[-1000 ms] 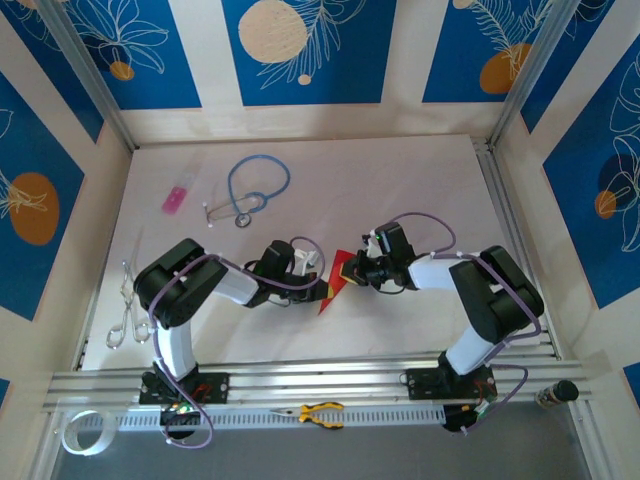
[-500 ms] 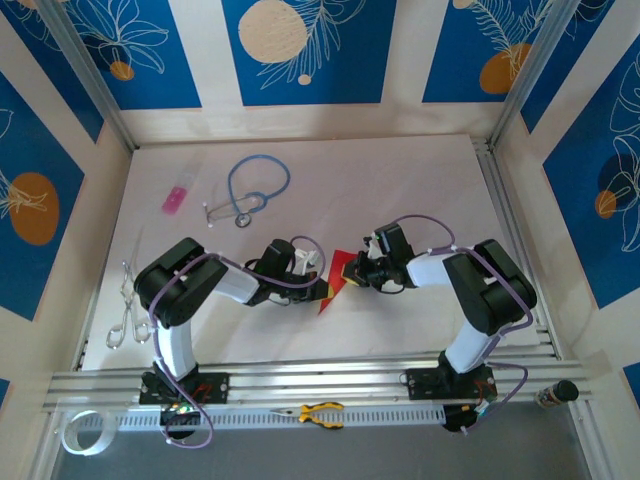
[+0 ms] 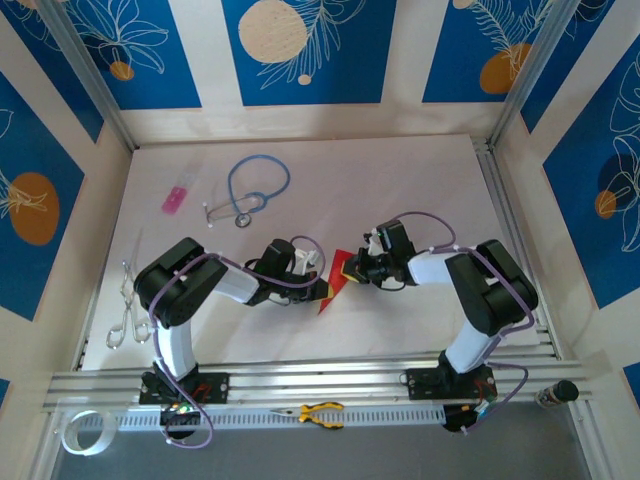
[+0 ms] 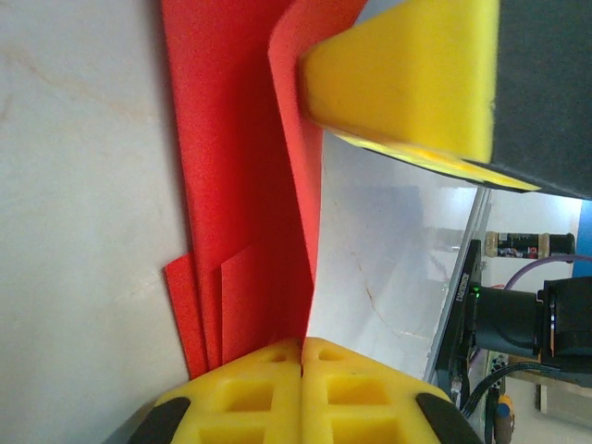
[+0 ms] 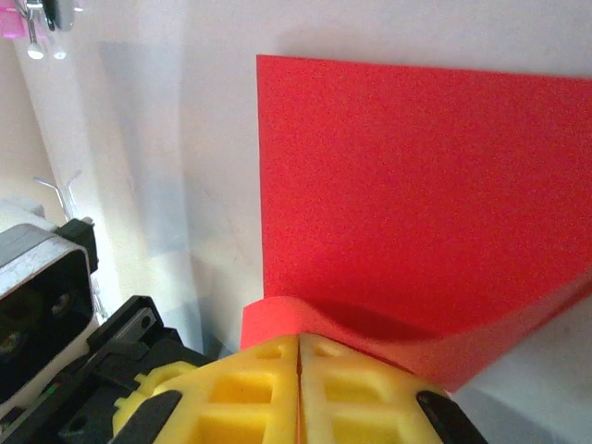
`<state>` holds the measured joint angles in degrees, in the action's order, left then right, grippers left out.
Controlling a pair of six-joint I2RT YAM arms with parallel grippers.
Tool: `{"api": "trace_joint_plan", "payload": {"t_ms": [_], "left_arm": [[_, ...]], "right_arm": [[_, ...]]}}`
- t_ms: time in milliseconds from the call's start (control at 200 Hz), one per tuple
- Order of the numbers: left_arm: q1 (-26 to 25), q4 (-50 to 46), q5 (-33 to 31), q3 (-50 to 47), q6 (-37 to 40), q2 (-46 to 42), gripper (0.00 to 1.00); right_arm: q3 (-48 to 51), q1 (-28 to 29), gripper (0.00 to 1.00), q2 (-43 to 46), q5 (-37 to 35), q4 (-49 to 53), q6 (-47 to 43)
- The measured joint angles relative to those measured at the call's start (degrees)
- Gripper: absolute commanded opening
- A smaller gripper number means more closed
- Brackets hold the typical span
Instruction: Fold a paper plane with a square sheet of paper (pick it up from the middle)
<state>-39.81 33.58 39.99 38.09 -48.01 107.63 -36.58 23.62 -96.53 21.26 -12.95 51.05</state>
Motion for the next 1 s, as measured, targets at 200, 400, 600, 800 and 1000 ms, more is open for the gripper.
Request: {"api": "trace_joint_plan", "payload": {"t_ms": [200, 400, 600, 800, 1000], "left_arm": [[0.0, 0.6, -0.2, -0.4, -0.2, 0.0, 0.0], [0.0, 1.6, -0.3, -1.0, -0.1, -0.4, 0.12], [0.0, 0.9, -0.1, -1.9, 1.2, -1.8, 0.13], [0.0, -4.8, 0.1, -2.9, 4.5, -4.4, 0.01], [0.1, -11.1, 0.1, -1.7, 8.4, -5.6, 0.0]], "right_arm": [[-1.9, 0.0, 0.08, -2.8, 0.4, 0.3, 0.0], [-3.8, 0.0, 0.07, -4.3, 0.5, 2.5, -0.2], [-4.6, 0.0, 0.06, -5.0, 0.6, 2.8, -0.2], [-5.0, 0.1, 0.06, -5.1, 0.7, 3.4, -0.2], [-5.8, 0.5, 0.06, -5.4, 0.5, 4.7, -0.5]]}}
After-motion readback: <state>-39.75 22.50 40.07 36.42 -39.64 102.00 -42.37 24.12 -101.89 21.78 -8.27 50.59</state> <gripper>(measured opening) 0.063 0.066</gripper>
